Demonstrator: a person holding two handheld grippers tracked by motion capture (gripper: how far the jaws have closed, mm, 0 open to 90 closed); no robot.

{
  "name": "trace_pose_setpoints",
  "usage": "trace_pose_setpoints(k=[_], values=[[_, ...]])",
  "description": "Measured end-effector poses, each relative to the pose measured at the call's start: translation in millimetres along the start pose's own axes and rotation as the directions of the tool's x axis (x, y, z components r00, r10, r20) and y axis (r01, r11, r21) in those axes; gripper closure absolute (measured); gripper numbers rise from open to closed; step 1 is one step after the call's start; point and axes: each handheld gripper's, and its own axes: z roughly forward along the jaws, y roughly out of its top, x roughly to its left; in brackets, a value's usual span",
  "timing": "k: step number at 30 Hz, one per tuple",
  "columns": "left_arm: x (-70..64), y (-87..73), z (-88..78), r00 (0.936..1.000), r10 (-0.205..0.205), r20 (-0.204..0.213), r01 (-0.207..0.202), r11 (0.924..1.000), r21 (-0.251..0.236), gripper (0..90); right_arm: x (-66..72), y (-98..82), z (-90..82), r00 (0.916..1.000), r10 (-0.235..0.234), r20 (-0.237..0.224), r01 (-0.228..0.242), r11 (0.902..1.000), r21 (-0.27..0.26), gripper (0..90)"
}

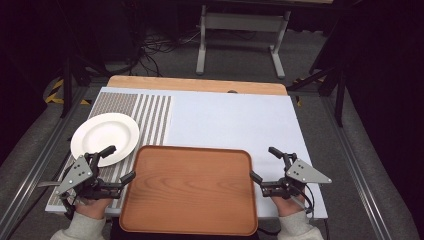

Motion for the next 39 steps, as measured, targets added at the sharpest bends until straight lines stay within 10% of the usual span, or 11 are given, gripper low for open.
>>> trace_pose_setpoints(k=[27, 39], values=[[5.3, 20.5, 0.8, 0.9958, 0.017, 0.090, -0.022, 0.9981, 0.057, 2.3, 0.3, 0.1, 0.5, 0.9998, 0.003, -0.017, -0.003, 1.0000, 0.005, 4.3], [16.3, 45.5, -6.5, 0.9785, 0.102, 0.179, -0.134, 0.9752, 0.176, 7.6, -0.2, -1.3, 1.6, 0.9996, 0.004, -0.027, -0.004, 0.9999, 0.012, 4.5]])
